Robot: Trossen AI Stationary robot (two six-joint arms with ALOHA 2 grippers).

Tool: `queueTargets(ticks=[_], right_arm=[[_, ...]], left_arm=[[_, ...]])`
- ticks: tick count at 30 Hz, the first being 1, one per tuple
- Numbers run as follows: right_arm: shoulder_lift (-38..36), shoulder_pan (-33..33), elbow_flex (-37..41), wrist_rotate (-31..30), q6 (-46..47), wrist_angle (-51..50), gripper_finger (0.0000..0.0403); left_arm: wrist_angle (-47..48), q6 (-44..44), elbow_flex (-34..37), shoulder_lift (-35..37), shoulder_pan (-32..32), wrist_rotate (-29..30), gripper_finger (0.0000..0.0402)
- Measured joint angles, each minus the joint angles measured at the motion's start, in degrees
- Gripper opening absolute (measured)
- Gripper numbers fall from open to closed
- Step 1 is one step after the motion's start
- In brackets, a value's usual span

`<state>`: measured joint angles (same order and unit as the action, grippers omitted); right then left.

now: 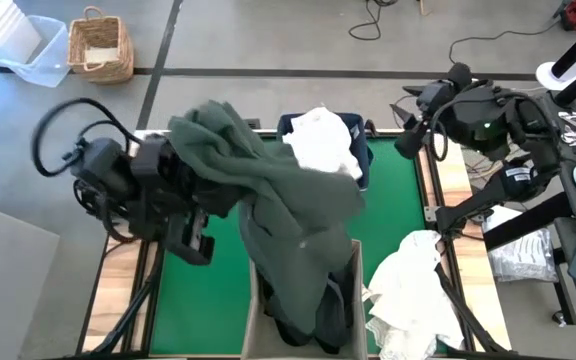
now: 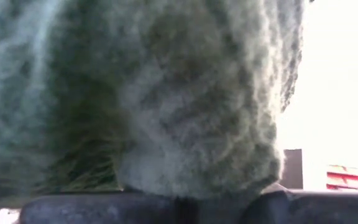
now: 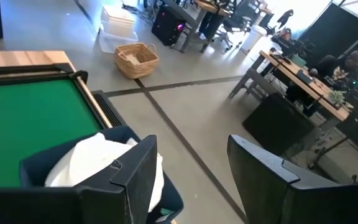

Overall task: Sort clothes
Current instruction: Put the green polo into the white laundry bin

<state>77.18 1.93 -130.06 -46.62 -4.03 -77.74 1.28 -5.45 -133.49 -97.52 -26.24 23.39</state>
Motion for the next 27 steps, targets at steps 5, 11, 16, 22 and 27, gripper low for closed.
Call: queueTargets(ticks=[5,11,16,22,27], right_arm=[[-1.01,0.01,0.0,0.11,0.0,-0.12,0.0182],[-1.08,0.01,0.0,0.23,-0.46,-1.1,0.0171],[-0.85,0.01,0.0,0.6,0.82,-3.91,0.0165],[-1.07,0.01,0.0,0.75,3.72,-8.61,0.0165],[-2.94,0.05,0.0,0.81,7.85,-11.89,0.0175]], left_arm=[[-1.68,-0.17,0.02,-1.7,-0.6,-1.96,0.0017],[-5.79,-1.38,0.0,-3.72,-0.59,-2.02,0.0017],[-8.36,-0.89,0.0,-6.86,-0.6,-2.0,0.0017],[-12.77,0.97,0.0,-10.08,-0.87,-1.97,0.0017],[-12.98,3.93,0.0,-11.58,-1.2,-1.89,0.0017]])
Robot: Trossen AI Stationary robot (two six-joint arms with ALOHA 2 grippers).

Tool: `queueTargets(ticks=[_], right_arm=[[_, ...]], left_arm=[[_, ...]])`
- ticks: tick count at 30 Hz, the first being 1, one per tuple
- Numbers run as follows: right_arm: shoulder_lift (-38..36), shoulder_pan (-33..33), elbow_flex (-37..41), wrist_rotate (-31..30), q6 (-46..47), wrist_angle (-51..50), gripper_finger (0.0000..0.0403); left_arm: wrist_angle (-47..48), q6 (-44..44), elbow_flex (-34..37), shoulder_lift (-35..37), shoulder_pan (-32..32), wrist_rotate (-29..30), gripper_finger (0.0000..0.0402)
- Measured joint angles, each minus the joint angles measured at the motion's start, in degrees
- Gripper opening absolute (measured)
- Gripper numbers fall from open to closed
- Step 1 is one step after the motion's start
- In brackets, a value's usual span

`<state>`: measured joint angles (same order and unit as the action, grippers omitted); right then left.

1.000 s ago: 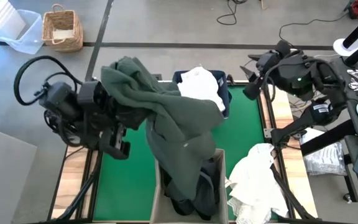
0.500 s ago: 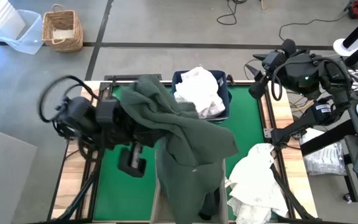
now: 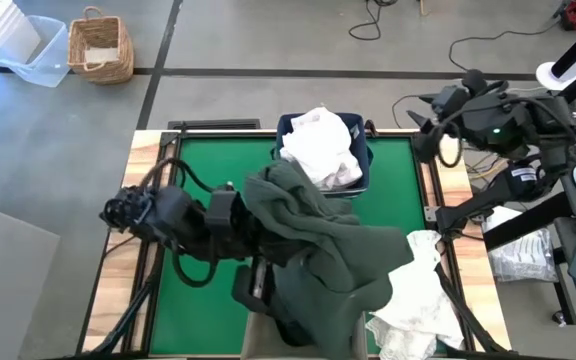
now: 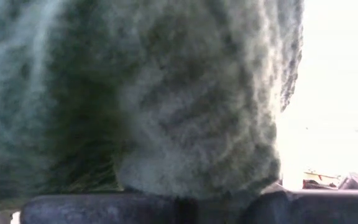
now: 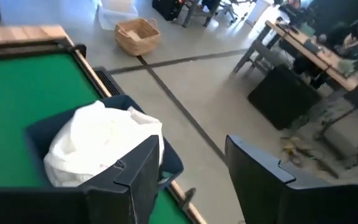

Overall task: Sort clothes
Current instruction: Put the green polo into the white laundry bin

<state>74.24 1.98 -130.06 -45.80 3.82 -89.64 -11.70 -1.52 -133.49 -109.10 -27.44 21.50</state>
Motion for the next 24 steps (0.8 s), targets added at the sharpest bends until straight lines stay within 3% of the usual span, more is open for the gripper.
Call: queueTargets(ticks=[8,24], right_arm=[[-4.71,0.0,0.04,4.29,5.28,-0.45,0.0182],[-5.77,0.0,0.63,8.79,7.17,-0.31,0.016]], left_arm=[[-0.05,0.59,0.0,-2.29,-1.37,0.96,0.0017],[8.37,-2.49,0.02,-3.91,-7.06,19.0,0.0017]])
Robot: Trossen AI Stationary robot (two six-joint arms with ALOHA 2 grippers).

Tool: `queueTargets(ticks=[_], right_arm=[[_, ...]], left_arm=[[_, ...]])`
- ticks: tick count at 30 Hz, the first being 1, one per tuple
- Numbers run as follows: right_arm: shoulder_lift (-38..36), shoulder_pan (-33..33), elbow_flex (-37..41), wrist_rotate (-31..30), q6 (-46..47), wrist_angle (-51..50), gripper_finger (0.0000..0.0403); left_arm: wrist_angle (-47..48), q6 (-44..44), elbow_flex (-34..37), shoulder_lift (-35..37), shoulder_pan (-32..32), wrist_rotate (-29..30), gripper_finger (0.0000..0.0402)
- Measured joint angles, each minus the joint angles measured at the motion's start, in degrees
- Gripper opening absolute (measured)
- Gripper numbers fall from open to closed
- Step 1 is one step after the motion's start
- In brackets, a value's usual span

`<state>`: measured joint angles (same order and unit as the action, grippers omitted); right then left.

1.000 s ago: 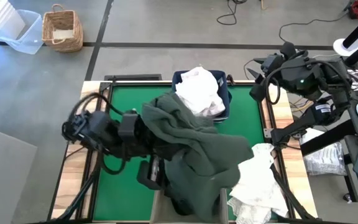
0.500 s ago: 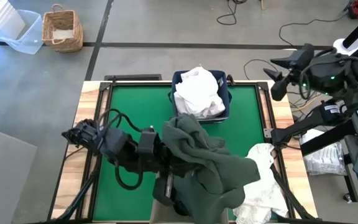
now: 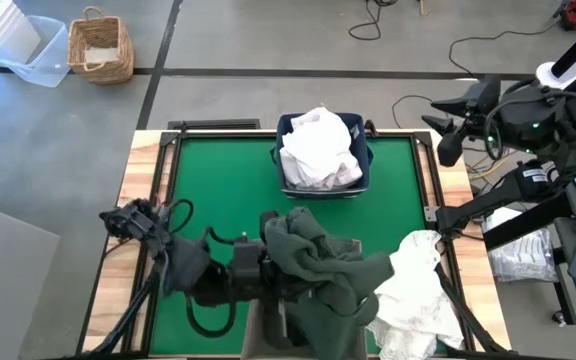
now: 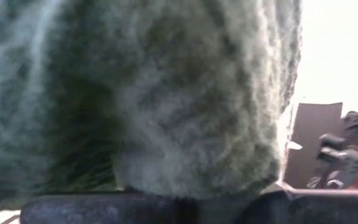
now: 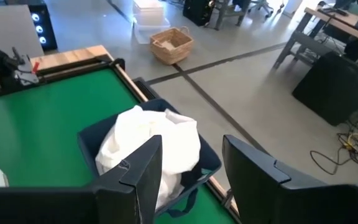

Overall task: Sort clothes
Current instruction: Put the green polo into the white laundry bin

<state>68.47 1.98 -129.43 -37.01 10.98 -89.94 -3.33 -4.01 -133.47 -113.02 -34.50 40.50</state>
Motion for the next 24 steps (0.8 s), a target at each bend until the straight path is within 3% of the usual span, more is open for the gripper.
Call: queueTargets(ticks=[8,15,20,24], right_arm=[[0.26,0.0,3.84,0.02,0.46,-0.02,0.0167],[0.17,0.0,5.7,0.0,0.44,-0.02,0.017],[-0.45,0.0,6.9,0.0,0.61,0.01,0.0161],[-0.87,0.0,7.49,-0.02,1.07,0.12,0.0156]], left_arm=[[1.52,-1.41,0.11,-1.72,-1.62,6.37,0.0017],[2.71,-8.64,0.11,-1.72,-3.68,18.79,0.0017],[5.35,-15.84,0.11,-1.83,-3.96,34.99,0.0017],[9.74,-14.97,0.11,-2.49,-3.67,36.91,0.0017]])
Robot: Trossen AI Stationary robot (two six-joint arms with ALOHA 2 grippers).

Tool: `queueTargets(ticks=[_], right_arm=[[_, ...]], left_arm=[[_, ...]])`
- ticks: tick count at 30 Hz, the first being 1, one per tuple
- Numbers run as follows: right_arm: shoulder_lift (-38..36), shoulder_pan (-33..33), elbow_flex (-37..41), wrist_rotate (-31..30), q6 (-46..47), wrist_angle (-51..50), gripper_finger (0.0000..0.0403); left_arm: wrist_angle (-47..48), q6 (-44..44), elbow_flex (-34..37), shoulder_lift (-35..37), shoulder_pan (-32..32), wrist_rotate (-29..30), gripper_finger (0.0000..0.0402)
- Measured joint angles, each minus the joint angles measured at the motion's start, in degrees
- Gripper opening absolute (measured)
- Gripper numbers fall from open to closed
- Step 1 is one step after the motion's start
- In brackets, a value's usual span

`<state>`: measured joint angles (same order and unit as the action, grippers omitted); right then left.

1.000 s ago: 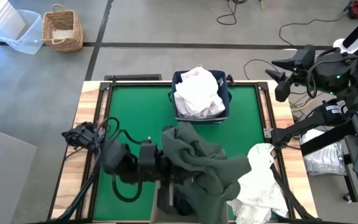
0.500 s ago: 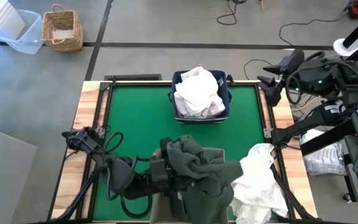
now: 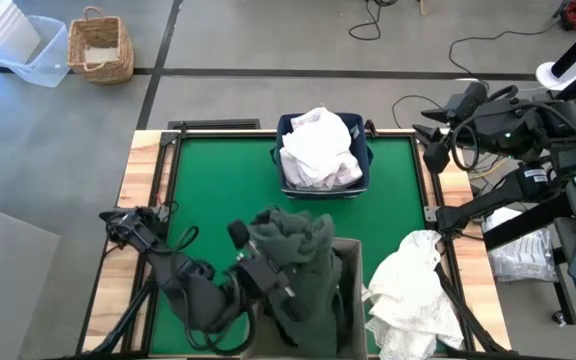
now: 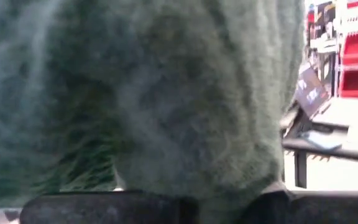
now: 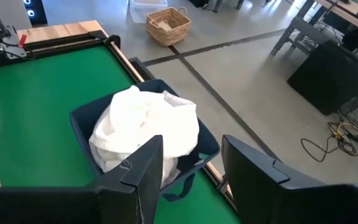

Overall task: Sort clothes
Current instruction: Put the green polo into the white laundry bin

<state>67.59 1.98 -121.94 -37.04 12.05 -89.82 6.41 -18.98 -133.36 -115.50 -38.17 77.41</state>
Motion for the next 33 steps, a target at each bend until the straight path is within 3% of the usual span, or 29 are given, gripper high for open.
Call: queueTargets(ticks=[11,26,33], right_arm=[[-0.03,0.0,0.12,0.0,0.65,0.07,0.0168],[-0.02,0.0,0.14,0.02,0.85,0.04,0.0153],[-0.02,0.0,0.14,0.02,0.85,0.02,0.0162]], left_arm=[[5.75,5.8,0.0,-1.74,-1.4,1.09,0.0017],[11.79,24.11,0.02,-4.85,-8.43,0.88,0.0017],[16.83,31.92,0.02,-5.81,-8.92,-8.78,0.0017]])
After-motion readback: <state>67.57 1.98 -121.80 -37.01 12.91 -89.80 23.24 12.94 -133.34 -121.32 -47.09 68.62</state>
